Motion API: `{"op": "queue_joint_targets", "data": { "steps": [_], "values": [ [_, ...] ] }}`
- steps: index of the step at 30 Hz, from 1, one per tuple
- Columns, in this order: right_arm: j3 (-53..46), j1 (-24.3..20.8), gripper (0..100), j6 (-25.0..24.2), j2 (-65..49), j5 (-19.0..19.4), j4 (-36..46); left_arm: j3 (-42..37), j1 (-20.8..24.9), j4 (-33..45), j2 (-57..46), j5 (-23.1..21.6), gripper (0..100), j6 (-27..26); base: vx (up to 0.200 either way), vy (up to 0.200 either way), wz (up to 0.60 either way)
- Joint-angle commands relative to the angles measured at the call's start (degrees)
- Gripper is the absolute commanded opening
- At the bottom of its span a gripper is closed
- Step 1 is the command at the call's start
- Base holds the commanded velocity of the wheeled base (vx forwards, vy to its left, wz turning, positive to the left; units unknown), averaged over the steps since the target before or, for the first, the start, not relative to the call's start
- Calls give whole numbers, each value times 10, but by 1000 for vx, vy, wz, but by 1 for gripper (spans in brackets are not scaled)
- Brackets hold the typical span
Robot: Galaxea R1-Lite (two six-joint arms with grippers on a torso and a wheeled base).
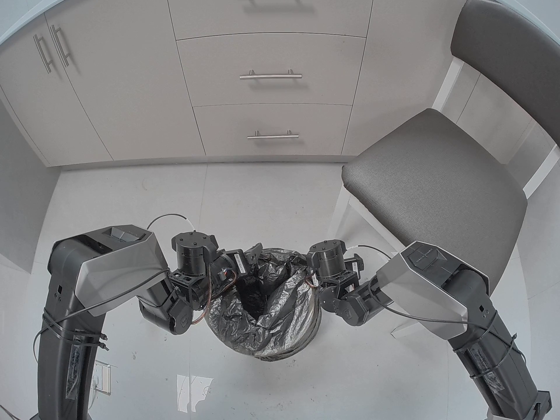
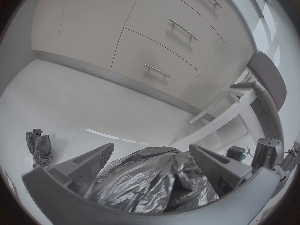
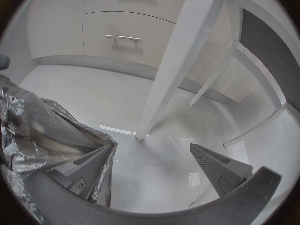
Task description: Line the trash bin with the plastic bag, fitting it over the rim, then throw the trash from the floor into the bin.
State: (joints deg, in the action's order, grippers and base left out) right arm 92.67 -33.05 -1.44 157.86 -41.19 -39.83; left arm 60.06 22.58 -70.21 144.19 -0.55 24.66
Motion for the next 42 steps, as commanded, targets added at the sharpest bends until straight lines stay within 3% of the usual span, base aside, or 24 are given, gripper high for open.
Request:
{"op": "queue_joint_targets", "data": {
  "steps": [1,10,13,18,31,42],
  "values": [
    [-2,1,100,-1,6,0,-3,1,1,0,1,8,100,-1,0,0,0],
    [-20,-11,100,-1,-28,0,-3,0,2,0,2,10,100,-1,0,0,0],
    [-66,-27,100,2,-71,17,1,0,2,1,2,10,100,0,0,0,0],
    [-129,-45,100,45,-137,38,-1,0,2,2,2,10,100,1,0,0,0],
    [-220,-60,100,81,-216,40,-4,-22,2,2,-15,9,100,-3,0,0,0],
    [-188,-100,100,79,-207,62,-4,-80,15,-4,-35,0,100,-153,0,0,0]
  ]
}}
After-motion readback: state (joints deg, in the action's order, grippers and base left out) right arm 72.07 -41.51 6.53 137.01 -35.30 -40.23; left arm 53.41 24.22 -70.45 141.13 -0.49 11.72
